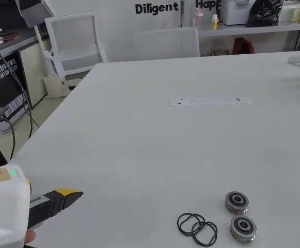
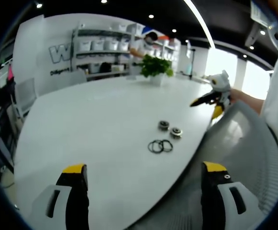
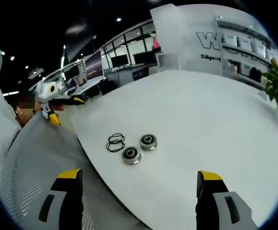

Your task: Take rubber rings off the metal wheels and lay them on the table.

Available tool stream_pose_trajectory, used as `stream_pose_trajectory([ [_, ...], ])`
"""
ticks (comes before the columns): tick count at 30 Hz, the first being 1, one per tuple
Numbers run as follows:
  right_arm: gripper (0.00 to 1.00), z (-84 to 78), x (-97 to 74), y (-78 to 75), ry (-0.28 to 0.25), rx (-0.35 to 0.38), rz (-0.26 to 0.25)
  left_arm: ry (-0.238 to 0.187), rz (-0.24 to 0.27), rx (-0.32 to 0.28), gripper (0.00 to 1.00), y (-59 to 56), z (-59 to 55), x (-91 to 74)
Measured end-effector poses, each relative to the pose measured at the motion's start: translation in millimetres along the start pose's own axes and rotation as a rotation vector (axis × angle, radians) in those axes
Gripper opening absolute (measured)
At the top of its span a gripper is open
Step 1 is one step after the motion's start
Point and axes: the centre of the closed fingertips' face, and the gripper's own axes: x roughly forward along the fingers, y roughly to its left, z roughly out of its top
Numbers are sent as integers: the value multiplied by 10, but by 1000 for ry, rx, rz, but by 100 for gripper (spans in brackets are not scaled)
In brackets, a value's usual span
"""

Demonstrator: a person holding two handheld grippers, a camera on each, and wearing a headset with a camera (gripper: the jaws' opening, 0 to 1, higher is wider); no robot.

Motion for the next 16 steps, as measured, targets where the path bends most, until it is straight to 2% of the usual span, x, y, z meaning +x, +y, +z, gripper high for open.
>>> stream_pose_trajectory([
  [8, 99, -119, 11, 38, 22, 30, 7, 6, -6, -21, 100, -12, -36, 9],
  [16, 99, -186, -11, 48, 39, 38, 5, 6, -9, -17, 100, -33, -40, 6],
])
